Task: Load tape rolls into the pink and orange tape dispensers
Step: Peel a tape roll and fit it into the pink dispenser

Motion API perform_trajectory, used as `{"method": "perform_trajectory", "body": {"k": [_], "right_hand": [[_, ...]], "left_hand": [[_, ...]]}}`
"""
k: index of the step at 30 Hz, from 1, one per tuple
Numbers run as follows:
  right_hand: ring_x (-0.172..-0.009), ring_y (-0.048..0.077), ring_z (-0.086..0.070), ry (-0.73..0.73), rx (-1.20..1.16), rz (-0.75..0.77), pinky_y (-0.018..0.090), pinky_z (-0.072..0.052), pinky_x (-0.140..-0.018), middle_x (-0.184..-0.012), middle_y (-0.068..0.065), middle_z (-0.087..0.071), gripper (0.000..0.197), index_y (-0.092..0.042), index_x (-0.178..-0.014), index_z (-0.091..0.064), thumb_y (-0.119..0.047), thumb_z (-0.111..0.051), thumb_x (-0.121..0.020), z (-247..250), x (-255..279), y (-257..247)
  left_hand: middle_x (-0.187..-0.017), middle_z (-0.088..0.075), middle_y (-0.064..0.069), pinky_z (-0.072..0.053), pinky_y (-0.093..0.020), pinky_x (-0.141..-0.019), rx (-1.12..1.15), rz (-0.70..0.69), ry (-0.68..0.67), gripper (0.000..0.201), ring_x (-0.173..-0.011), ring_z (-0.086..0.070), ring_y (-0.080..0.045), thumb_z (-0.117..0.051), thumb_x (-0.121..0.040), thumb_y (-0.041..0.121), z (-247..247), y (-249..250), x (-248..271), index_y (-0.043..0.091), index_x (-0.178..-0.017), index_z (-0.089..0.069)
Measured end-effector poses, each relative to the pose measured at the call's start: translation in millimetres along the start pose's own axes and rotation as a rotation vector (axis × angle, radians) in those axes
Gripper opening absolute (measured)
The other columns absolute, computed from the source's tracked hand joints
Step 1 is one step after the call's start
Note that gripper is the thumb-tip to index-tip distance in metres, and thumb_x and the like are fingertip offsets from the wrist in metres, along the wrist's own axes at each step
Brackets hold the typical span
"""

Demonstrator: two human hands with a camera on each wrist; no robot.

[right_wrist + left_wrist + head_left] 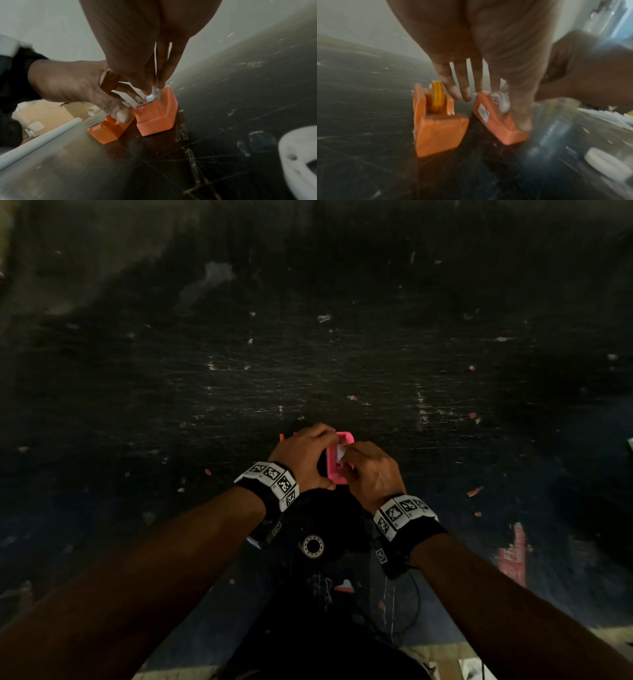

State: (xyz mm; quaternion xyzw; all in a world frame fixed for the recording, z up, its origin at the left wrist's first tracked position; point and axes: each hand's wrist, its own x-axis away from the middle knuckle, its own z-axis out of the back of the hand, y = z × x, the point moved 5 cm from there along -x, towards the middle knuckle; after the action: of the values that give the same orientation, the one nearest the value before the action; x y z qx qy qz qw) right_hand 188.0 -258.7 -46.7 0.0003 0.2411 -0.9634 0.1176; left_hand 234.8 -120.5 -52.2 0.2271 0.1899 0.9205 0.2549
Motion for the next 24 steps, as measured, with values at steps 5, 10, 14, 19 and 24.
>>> {"method": "perform_trajectory", "body": {"k": [5,10,14,19,24], "right_hand": [[-0.085,0.027,-0.066,-0.007,-0.031,0.024,0.037,-0.057,-0.068,-0.093,0.007,-0.071,0.006,-0.011,-0.089,-0.071,-0.010,-0.071,-0.083,3,4,0],[-0.103,0.031,-0.069,-0.037,-0.065,0.044,0.041,-0.060,-0.079,-0.109,0.011,-0.074,0.018,-0.009,-0.096,-0.075,-0.006,-0.071,-0.078,-3,23,4],[-0.109,0.027,-0.068,-0.035,-0.095,-0.020,0.042,-0.059,-0.085,-0.117,0.010,-0.073,0.022,-0.012,-0.105,-0.075,-0.010,-0.069,-0.083,-9,30,7],[-0.098,0.031,-0.070,-0.029,-0.107,-0.026,0.042,-0.060,-0.076,-0.106,0.010,-0.075,0.019,-0.012,-0.096,-0.073,-0.007,-0.071,-0.079,-3,29,4],[-0.096,0.026,-0.068,-0.059,-0.067,-0.025,0.043,-0.058,-0.076,-0.102,0.006,-0.074,0.014,-0.013,-0.095,-0.075,-0.013,-0.066,-0.083,-7,29,3]], "left_hand": [[-0.150,-0.043,-0.002,-0.051,-0.048,-0.102,-0.048,0.012,0.045,0.087,-0.134,-0.050,-0.025,-0.082,-0.071,0.052,-2,10,5,0.021,-0.143,-0.044],[-0.158,-0.036,-0.004,-0.045,-0.040,-0.104,-0.089,0.008,0.040,0.076,-0.141,-0.044,-0.026,-0.081,-0.077,0.040,-5,15,8,0.022,-0.142,-0.044],[-0.163,-0.030,-0.007,-0.041,-0.039,-0.109,-0.082,0.018,0.029,0.079,-0.145,-0.039,-0.027,-0.079,-0.081,0.033,-7,16,10,0.023,-0.149,-0.040],[-0.161,-0.032,-0.007,-0.044,-0.043,-0.108,-0.072,0.022,0.028,0.084,-0.143,-0.042,-0.029,-0.082,-0.078,0.035,-8,14,10,0.025,-0.150,-0.039],[-0.160,-0.031,-0.007,-0.046,-0.044,-0.106,-0.088,0.033,0.023,0.086,-0.142,-0.043,-0.029,-0.083,-0.077,0.039,-9,14,9,0.025,-0.150,-0.038]]}}
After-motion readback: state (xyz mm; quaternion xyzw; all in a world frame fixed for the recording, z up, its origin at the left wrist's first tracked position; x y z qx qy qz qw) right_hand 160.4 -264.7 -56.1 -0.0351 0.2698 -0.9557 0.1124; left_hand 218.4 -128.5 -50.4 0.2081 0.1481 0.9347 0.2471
